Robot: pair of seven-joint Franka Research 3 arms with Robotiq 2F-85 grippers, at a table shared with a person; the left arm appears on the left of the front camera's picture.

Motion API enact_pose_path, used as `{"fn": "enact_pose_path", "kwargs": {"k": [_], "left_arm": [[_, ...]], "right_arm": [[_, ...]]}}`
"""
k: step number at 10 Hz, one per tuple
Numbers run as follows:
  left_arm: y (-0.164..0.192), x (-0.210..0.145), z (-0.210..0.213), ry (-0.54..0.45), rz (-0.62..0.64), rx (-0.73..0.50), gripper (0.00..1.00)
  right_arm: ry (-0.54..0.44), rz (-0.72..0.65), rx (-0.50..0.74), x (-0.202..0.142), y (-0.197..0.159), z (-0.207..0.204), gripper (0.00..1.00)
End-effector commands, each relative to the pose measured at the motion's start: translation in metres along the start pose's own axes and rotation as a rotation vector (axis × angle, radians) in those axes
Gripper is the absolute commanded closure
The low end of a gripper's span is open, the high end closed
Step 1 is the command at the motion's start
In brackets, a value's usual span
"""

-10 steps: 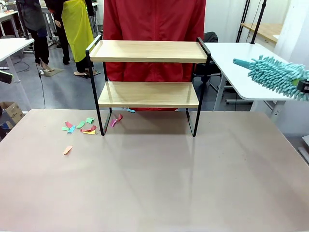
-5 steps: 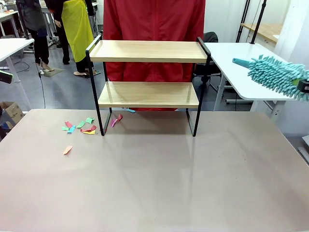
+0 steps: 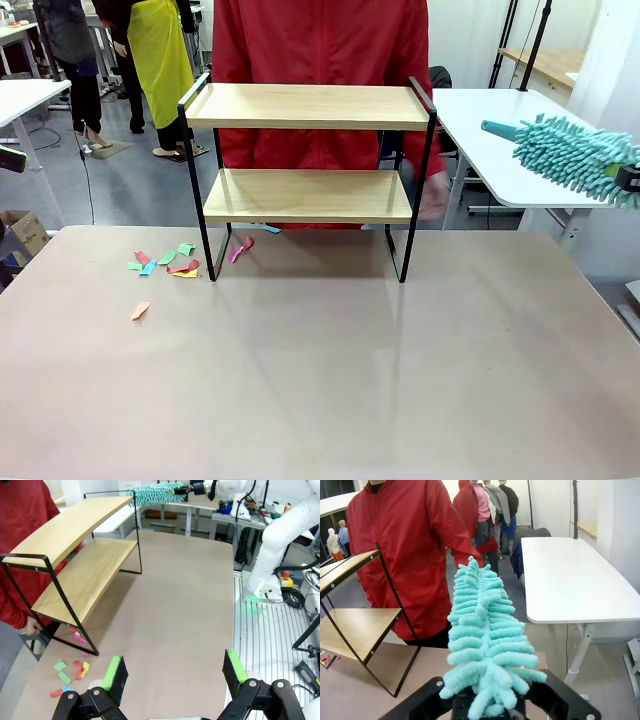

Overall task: Clean the shelf.
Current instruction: Hand the Duster back to the human.

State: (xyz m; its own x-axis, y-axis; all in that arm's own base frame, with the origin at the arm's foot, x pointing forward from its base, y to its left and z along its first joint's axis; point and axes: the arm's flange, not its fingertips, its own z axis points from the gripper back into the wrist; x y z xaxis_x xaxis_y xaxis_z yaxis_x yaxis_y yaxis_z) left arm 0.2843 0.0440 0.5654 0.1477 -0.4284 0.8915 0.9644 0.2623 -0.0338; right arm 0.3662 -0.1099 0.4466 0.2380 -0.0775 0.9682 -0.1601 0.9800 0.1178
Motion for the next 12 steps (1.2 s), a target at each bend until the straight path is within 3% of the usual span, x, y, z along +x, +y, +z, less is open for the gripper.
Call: {"fn": "enact_pose_path", "kwargs": {"k": [1, 10, 11, 12], "left_arm": [[0.0012, 0.0013, -0.0020, -0.026, -0.018, -0.004, 0.00], [0.0012, 0.0013, -0.0020, -0.026, -0.018, -0.004, 0.00], [0.0012, 0.0013, -0.0020, -0.026, -0.018, -0.004, 0.00], [0.0012, 0.0013, -0.0020, -0.026, -0.018, -0.004, 0.00]], "right_arm": [[0.008, -0.002, -0.007, 0.0017, -0.0006, 0.0009, 0.83], [0.008, -0.002, -0.007, 0.0017, -0.0006, 0.0009, 0.83], [0.000, -0.001, -0.001, 0.0000, -0.0002, 0.0001, 0.31], [-0.004, 0.000, -0.005, 0.0042, -0.0001, -0.0005, 0.26]]}}
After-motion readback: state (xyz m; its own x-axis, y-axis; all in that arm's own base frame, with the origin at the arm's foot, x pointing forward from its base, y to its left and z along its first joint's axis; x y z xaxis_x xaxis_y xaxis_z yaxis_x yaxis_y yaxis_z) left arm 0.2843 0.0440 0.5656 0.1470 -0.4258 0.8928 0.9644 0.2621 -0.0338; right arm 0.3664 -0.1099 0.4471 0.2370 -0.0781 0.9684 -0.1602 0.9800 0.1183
